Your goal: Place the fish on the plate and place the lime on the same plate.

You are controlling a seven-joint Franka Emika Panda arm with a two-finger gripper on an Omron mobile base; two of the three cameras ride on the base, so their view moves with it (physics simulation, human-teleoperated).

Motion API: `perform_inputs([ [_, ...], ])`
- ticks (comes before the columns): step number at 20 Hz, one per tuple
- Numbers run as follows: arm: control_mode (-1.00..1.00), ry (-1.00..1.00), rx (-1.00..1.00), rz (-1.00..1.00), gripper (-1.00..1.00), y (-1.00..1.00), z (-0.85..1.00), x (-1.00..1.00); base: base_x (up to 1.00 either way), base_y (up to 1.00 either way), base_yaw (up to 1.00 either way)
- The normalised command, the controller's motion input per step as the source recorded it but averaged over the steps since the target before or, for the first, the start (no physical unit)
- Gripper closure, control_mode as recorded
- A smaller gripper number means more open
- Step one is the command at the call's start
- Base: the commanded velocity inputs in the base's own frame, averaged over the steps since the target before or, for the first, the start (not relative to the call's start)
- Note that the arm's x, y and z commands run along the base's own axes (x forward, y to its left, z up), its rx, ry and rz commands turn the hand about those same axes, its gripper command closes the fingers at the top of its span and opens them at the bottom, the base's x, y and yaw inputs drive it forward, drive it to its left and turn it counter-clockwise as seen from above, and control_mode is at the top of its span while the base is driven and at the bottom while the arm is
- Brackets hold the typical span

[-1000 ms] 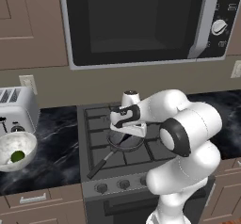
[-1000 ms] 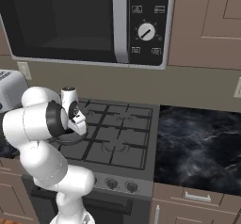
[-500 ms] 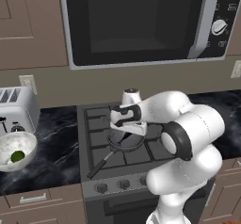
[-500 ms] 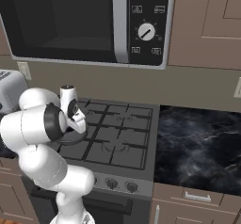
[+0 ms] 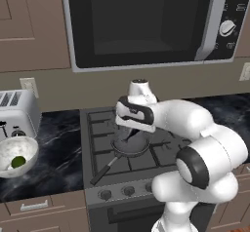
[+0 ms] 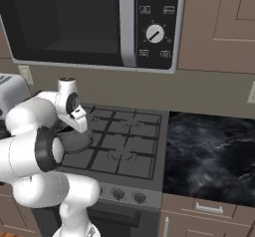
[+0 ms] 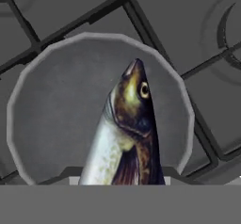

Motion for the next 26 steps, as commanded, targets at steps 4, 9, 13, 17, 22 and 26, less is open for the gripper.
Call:
perform_inputs([
  [4, -1.0, 0.0, 0.05, 0.0, 1.0, -0.34, 0.85, -0.76, 0.0, 0.0, 0.0],
  [9, -1.0, 0.0, 0.01, 0.01, 1.0, -0.38, 0.82, -0.58, 0.0, 0.0, 0.0],
  [13, -1.0, -0.03, 0.0, 0.1, 1.0, -0.26, 0.64, -0.32, 0.0, 0.0, 0.0],
  [17, -1.0, -0.08, 0.0, 0.13, 1.0, -0.09, 0.64, -0.35, 0.0, 0.0, 0.0],
  [22, -1.0, -0.15, -0.01, 0.11, 1.0, -0.24, 0.57, -0.29, 0.0, 0.0, 0.0],
  [26, -1.0, -0.21, 0.0, 0.0, 1.0, -0.28, 0.06, -0.61, 0.0, 0.0, 0.0],
])
